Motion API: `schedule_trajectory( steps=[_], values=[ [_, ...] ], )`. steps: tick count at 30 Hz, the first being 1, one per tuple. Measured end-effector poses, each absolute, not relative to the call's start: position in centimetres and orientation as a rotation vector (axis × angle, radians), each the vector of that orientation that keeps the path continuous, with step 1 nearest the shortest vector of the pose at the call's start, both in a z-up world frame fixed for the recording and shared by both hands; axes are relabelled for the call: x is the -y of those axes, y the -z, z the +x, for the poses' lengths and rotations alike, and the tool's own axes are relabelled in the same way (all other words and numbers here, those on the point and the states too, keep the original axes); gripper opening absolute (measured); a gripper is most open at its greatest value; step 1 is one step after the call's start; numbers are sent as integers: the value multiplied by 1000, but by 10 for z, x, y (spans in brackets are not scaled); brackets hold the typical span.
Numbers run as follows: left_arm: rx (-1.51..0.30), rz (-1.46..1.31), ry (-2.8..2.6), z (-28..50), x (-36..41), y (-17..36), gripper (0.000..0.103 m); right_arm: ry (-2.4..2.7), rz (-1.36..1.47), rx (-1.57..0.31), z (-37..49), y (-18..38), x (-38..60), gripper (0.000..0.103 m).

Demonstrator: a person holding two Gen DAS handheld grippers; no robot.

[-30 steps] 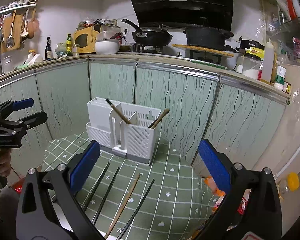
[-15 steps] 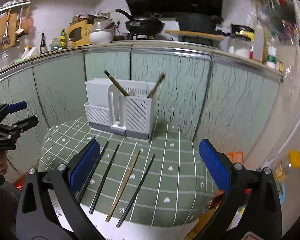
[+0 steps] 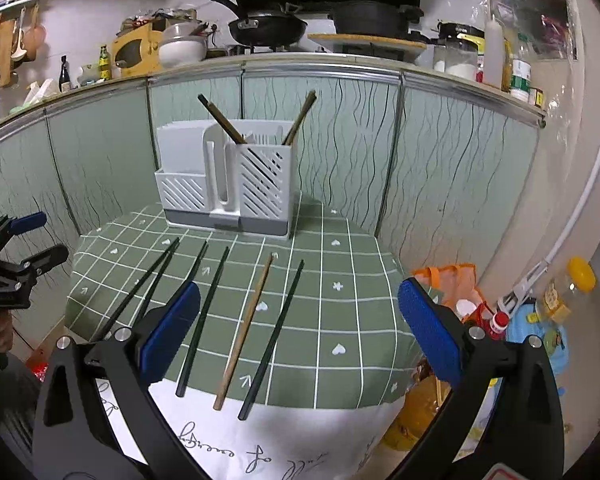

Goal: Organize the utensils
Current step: 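Move both tools back toward the remaining chopsticks on the cloth, then close the left tool on a black chopstick while the right tool grasps another black chopstick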

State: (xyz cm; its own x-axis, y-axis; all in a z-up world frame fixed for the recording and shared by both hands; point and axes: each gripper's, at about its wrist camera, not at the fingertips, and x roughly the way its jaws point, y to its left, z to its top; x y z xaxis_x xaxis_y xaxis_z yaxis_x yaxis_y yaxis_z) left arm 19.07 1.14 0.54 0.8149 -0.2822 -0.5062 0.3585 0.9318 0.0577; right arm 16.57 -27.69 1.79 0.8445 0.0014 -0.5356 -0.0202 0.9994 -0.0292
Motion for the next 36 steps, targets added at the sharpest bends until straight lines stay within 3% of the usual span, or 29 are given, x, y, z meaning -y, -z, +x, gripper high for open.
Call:
schedule_trajectory(
  steps=[17,27,31,36],
  values=[
    [-630,65,223,177,-31,65,96,-61,-81,-623,186,48,273,95],
    [-671,104,211,182,-17,88,75,-49,-29,-661,197,91,273,94],
    [-699,133,249,185,-5,96,58,-52,-57,-670,196,99,271,87],
    [-707,160,269,188,5,100,45,-81,-40,-704,197,105,271,73]
  ],
)
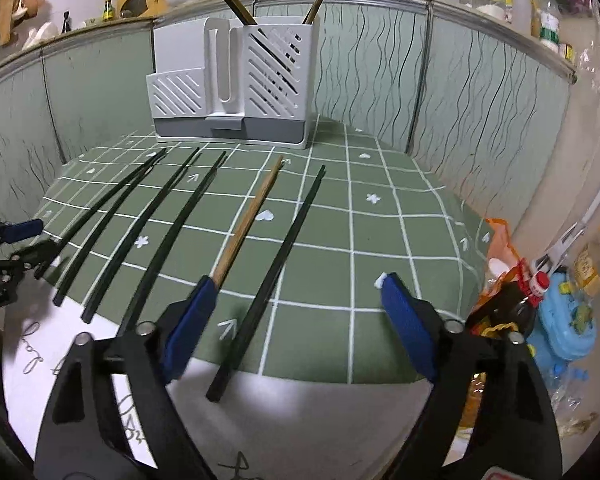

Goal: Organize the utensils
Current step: 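Close the left tool on a black chopstick while the right tool grasps another black chopstick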

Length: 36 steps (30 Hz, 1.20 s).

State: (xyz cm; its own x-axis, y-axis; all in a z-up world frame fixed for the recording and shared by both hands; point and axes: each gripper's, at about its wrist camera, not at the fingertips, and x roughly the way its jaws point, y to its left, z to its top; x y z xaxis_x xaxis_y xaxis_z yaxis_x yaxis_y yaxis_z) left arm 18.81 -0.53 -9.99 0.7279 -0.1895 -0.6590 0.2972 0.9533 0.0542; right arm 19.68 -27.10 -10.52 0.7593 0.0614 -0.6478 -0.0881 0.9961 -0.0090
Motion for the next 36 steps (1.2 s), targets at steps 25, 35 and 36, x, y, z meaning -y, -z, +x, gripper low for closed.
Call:
schedule_trajectory(
  steps=[25,35,36],
  values=[
    [-741,176,262,199,17,112,6,-101,-17,-784,192,125,266,13],
    [-748,152,259,201,15,109,6,-107,13,-791,193,121,270,6],
    [-744,144,252,201,13,107,6,-106,9,-786,191,119,270,6]
  ],
)
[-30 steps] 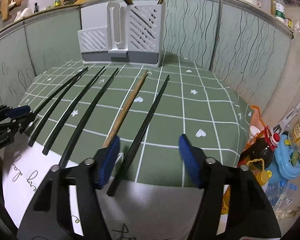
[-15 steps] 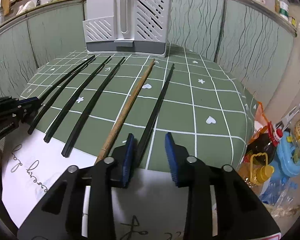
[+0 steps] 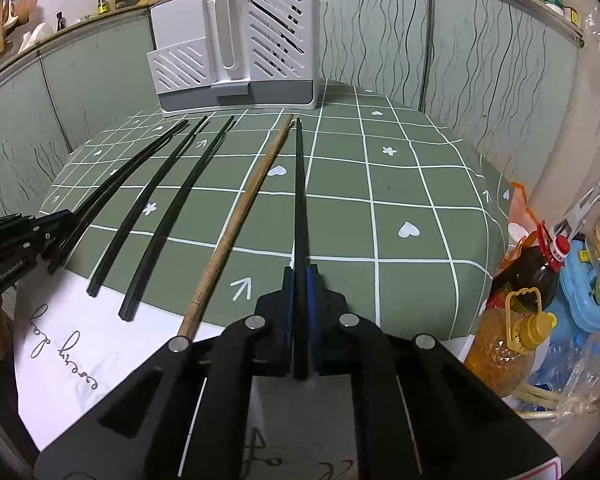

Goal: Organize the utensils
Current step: 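Close the left tool on a black chopstick while the right tool grasps another black chopstick, then lift the black chopsticks upright with both tools and carry them over the white holder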

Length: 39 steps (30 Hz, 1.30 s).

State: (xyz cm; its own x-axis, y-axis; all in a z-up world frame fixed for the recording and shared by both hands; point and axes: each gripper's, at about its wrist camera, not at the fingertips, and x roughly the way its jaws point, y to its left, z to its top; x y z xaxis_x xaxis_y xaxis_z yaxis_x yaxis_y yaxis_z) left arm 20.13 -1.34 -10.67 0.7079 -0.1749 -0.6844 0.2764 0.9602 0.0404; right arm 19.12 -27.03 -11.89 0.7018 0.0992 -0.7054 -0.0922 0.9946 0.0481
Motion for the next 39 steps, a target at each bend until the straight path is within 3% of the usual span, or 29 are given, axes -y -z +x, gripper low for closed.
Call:
schedule_trajectory(
  steps=[29,39],
  values=[
    [-540,61,271,173,-7,-12,6,-135,25,-574,172,2,288,6],
    [-503,76,278,159,-4,-30,6,-155,40,-531,166,-23,294,6]
  ],
)
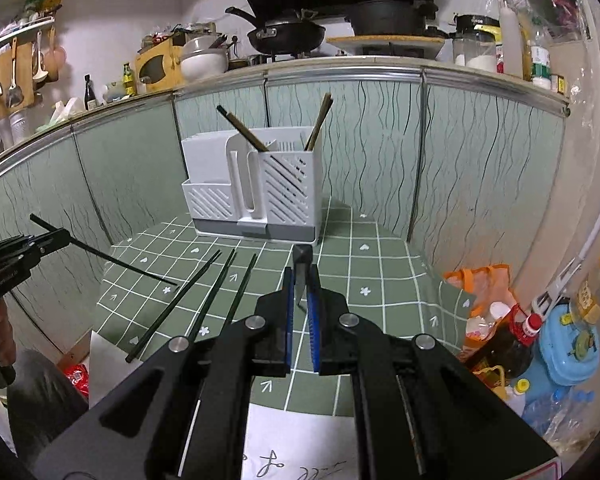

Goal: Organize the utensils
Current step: 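Lift the black chopsticks upright with both tools and carry them over the white holder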

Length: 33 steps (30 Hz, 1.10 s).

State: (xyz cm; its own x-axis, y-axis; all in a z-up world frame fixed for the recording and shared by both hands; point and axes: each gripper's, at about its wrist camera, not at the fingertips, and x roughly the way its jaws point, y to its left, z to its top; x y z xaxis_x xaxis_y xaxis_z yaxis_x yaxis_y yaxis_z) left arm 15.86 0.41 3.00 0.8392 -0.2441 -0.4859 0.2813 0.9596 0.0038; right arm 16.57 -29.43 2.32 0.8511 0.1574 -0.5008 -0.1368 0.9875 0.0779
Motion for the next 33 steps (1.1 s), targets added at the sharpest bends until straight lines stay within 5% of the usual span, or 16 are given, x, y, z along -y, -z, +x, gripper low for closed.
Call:
schedule_trajectory(
  steps=[33],
  values=[
    [-407,16,352,176,17,-100,6,-179,10,-484,170,-78,299,6]
  ],
)
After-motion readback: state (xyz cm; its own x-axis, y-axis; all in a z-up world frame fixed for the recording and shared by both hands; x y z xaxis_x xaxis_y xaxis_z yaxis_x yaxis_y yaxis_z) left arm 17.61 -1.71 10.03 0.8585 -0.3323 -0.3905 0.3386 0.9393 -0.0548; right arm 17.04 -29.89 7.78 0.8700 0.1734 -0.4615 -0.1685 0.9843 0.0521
